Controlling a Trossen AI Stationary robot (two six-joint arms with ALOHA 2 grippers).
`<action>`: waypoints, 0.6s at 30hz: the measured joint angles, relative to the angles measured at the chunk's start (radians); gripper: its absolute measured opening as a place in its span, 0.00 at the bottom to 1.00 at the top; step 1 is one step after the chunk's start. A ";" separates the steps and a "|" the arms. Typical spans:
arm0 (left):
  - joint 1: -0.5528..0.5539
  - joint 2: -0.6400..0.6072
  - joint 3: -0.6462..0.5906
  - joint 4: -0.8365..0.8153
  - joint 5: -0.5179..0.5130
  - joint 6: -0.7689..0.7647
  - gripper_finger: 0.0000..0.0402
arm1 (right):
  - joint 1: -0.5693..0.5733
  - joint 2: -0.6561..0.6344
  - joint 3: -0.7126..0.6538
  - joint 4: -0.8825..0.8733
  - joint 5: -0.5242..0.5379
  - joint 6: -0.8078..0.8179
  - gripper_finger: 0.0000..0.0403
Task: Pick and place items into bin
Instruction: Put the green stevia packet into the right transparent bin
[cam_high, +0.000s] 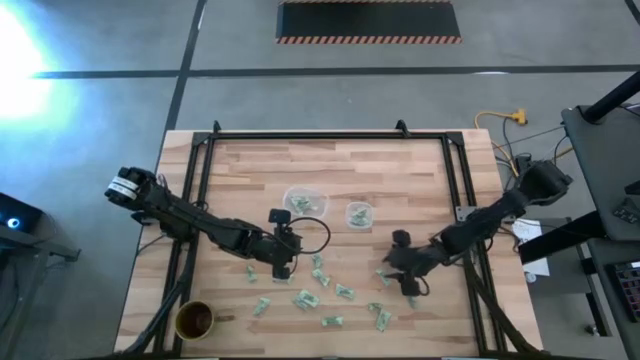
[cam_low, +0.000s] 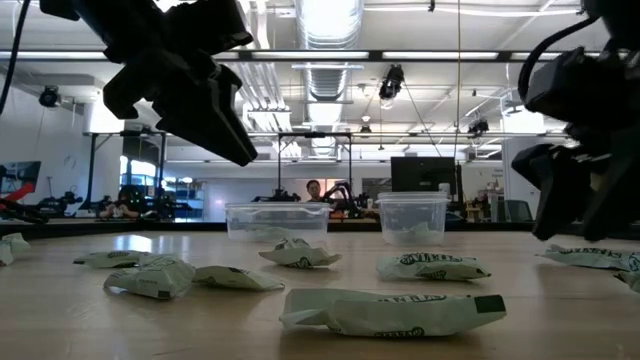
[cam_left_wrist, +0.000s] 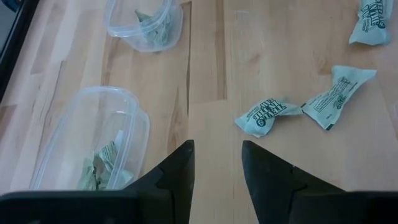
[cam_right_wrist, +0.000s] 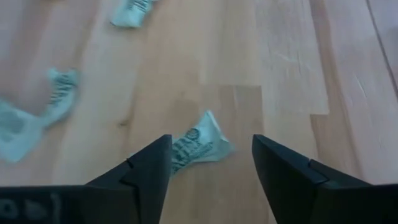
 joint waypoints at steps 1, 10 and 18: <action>0.000 0.000 0.000 0.000 0.000 0.000 0.29 | -0.005 0.015 0.005 -0.002 -0.002 0.000 0.54; 0.000 0.000 0.000 -0.001 0.000 0.000 0.29 | -0.033 0.077 0.035 -0.009 -0.088 0.005 0.53; 0.000 0.000 0.000 -0.001 0.000 0.000 0.29 | -0.033 0.052 0.035 -0.044 -0.109 -0.010 0.39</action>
